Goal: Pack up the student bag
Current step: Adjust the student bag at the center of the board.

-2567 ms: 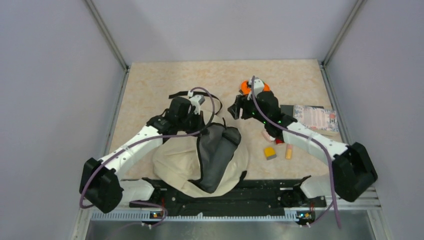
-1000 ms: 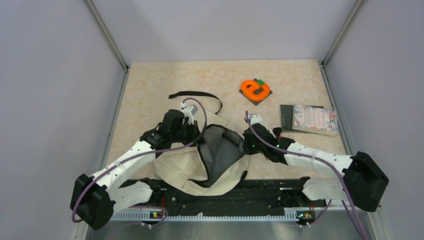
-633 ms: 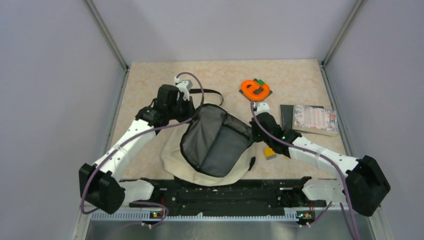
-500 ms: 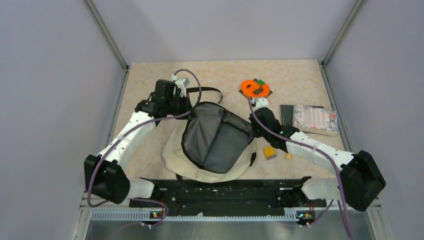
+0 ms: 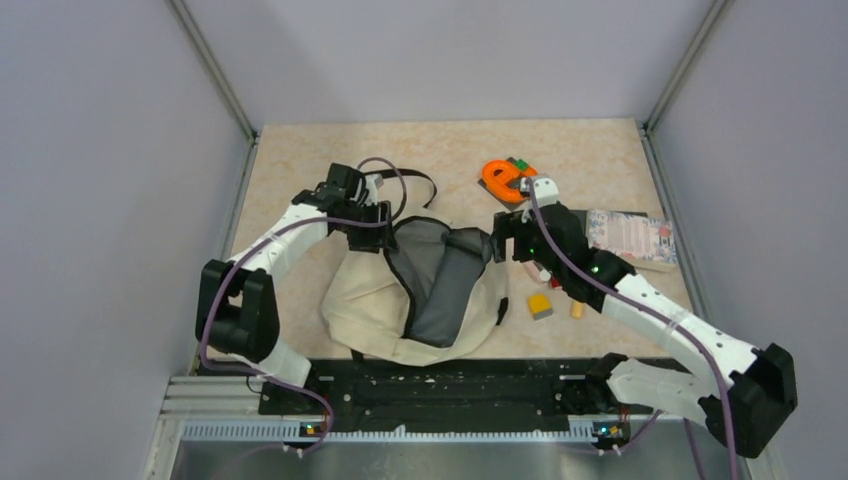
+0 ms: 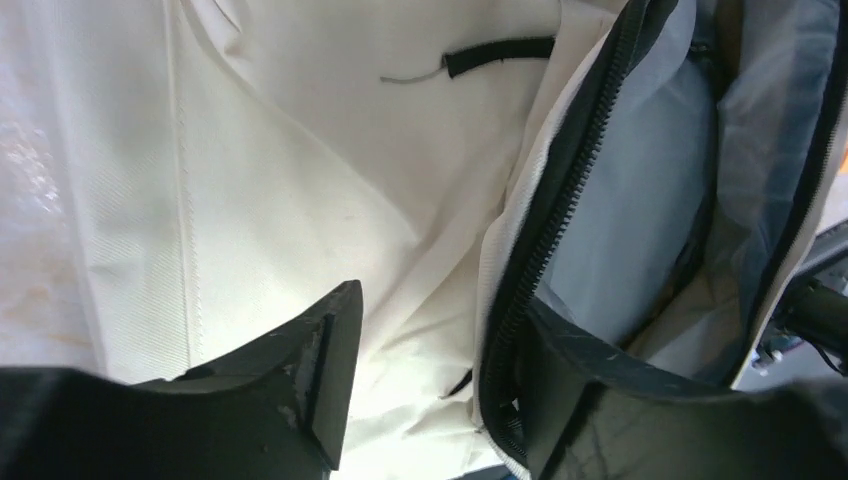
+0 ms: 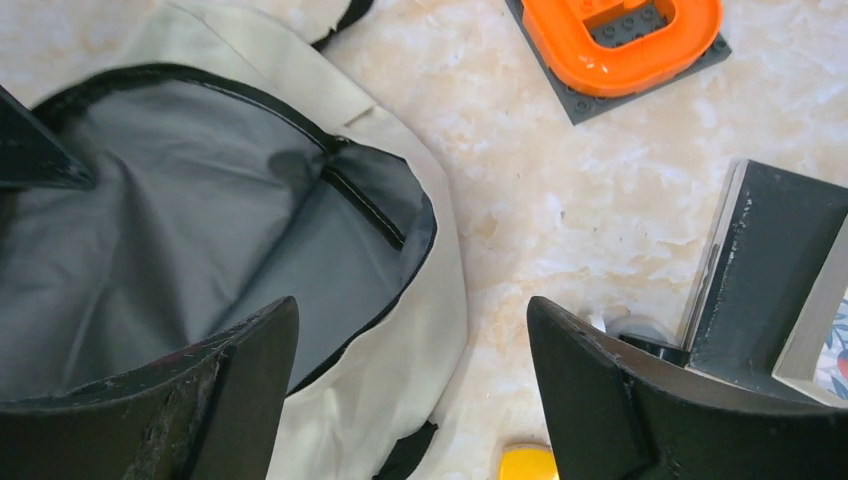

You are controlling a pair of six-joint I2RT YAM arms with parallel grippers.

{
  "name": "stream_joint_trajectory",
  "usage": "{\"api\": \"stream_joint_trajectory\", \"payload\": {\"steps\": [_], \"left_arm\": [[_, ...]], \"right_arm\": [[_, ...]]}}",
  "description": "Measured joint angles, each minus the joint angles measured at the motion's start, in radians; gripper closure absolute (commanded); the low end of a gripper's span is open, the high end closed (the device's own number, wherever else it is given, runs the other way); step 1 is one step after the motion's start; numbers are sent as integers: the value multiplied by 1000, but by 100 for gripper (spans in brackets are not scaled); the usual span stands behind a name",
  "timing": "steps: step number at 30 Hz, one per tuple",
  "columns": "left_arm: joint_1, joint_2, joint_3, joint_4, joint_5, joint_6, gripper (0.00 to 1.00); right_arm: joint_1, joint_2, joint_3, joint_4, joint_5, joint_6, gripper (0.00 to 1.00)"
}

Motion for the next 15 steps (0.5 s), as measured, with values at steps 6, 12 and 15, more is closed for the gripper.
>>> {"api": "stream_joint_trajectory", "payload": {"steps": [6, 12, 15], "left_arm": [[3, -73, -93, 57, 51, -74, 27], [3, -241, -185, 142, 114, -149, 27], [3, -269, -192, 159, 120, -161, 27]], "right_arm": [[0, -97, -30, 7, -31, 31, 14], [10, -84, -95, 53, -160, 94, 24], [60, -28, -123, 139, -212, 134, 25]]}}
